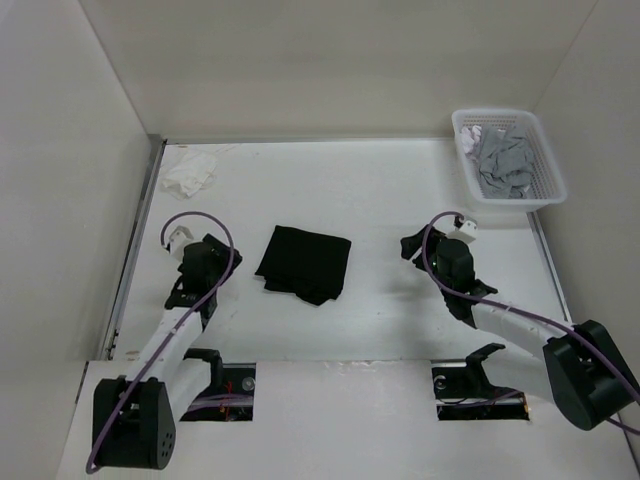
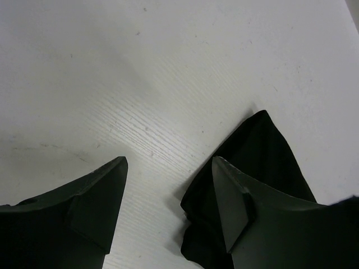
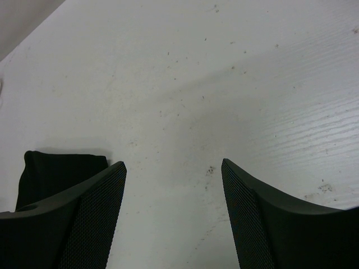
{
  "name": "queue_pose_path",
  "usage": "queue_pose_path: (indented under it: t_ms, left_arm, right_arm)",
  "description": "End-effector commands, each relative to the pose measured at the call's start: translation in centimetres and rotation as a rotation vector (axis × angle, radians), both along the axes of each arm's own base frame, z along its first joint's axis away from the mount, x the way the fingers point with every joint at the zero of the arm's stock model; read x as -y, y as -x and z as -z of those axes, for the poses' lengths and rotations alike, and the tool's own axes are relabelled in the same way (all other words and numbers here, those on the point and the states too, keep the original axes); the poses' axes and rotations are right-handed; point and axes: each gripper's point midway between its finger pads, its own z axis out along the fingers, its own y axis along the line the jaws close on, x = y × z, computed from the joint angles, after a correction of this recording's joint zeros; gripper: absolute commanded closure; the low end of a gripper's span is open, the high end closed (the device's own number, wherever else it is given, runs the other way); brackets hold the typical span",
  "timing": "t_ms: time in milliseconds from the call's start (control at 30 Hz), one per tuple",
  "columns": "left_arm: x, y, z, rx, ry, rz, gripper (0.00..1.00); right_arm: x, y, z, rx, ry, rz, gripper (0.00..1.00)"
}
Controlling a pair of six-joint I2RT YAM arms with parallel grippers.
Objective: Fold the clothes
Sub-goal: Fold the tank top
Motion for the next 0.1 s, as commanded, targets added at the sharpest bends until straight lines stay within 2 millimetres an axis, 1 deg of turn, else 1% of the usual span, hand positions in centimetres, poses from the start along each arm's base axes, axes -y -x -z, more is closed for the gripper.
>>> queue_pose_path:
  t_ms: [0,67]
  left_arm:
    - [0.86,-1.31,-1.3,0.059,0.004,0.037,0.4]
    - [1.16,-1.46,-1.1,0.047,0.003,0.054,0.37]
  right_arm:
    - [-0.39,-1.5,-2.94,0.086,-0.034,0.01,0.27]
    - [-0.42,-1.49,-2.65,0.078,-0.032,0.009,0.27]
